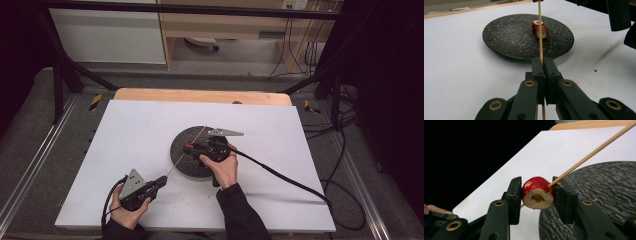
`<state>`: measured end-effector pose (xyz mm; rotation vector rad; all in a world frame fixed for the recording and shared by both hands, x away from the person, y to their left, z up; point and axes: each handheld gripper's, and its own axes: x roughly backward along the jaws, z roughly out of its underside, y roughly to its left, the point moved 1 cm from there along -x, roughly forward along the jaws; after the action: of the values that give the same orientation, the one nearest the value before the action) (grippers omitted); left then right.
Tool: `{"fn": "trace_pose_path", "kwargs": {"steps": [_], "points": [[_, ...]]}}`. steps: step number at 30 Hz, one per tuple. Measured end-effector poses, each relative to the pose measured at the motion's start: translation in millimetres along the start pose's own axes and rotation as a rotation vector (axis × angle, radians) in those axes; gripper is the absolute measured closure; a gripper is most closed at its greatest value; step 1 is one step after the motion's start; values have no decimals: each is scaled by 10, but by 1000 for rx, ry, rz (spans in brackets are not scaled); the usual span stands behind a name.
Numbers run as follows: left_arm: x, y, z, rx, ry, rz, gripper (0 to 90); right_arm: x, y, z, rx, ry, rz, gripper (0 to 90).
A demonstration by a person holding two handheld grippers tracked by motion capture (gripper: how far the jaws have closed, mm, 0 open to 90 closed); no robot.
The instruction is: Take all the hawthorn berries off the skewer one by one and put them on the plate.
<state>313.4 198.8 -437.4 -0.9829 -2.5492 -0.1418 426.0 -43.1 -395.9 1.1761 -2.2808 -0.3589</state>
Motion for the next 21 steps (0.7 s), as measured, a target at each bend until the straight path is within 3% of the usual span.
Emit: {"fn": "trace_pose_path", "kwargs": {"steps": [21], "points": [[19, 16, -6, 6, -9, -2, 884, 178, -309, -467, -6, -57, 93, 615]]}}
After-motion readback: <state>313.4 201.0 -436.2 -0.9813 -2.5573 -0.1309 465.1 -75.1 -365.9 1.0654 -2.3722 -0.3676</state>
